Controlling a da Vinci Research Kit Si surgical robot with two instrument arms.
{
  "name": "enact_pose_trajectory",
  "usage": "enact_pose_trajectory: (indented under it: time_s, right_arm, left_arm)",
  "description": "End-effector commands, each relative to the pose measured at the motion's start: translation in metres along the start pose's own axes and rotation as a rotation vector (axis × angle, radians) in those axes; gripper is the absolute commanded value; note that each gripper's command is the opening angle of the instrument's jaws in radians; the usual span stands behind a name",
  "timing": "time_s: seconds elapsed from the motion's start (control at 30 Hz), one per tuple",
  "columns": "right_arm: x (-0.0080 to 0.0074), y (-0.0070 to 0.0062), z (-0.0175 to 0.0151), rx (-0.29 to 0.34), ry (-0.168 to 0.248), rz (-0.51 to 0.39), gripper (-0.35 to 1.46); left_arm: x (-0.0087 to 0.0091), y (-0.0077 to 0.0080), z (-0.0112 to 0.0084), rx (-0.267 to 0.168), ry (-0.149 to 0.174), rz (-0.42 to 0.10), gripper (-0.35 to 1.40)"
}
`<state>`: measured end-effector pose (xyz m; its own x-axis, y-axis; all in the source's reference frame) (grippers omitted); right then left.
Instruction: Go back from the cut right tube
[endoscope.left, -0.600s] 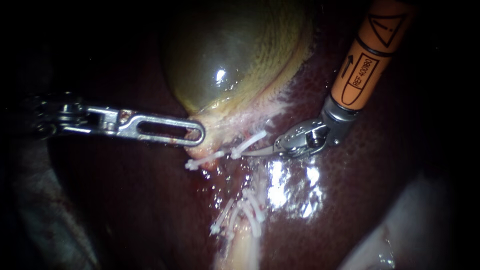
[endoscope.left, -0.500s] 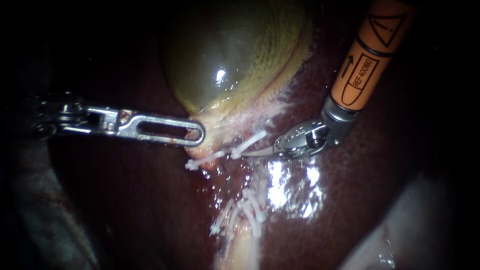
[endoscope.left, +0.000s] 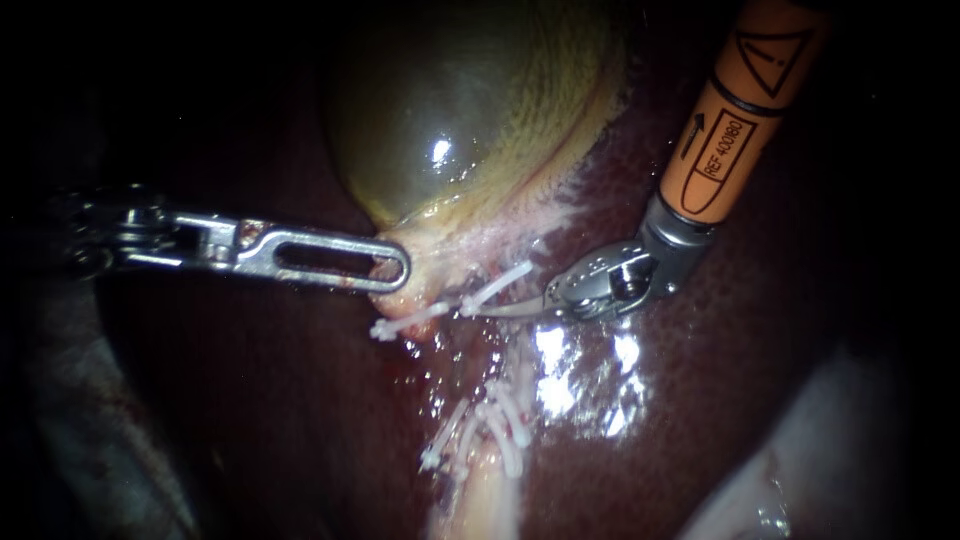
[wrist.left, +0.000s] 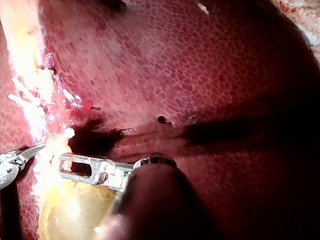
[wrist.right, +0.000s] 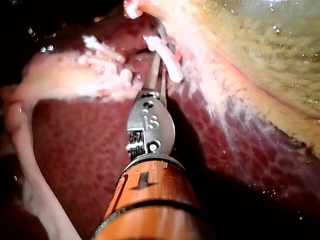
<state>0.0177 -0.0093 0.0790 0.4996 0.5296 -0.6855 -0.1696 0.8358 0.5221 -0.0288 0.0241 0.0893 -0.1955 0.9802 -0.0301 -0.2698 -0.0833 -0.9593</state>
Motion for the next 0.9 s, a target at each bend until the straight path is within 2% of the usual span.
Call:
enact_pose_trajectory:
  time_s: [0.03, 0.2, 0.4, 0.57, 0.9]
  right_arm:
    - [0.0, -0.0001, 0.0, -0.001, 0.0, -0.001, -0.11]
    - [0.0001, -0.0001, 0.0, 0.0, 0.0, 0.0, 0.46]
    - [0.0001, -0.0003, -0.0001, -0.001, 0.003, 0.0, 0.78]
    - [0.0001, -0.0003, -0.0001, 0.0, 0.003, -0.001, 0.88]
    - [0.0002, -0.0012, -0.0015, 0.016, 0.005, -0.004, 0.91]
  left_arm:
    - [0.0, 0.0, 0.0, 0.0, 0.0, 0.0, -0.35]
    - [0.0, 0.0, 0.0, 0.0, 0.0, 0.0, -0.35]
    - [0.0, 0.0, -0.0001, 0.0, 0.0, 0.0, -0.35]
    - [0.0, 0.0, -0.0001, 0.0, 0.0, 0.0, -0.35]
    - [0.0, 0.0, -0.0001, 0.0, 0.0, 0.0, -0.35]
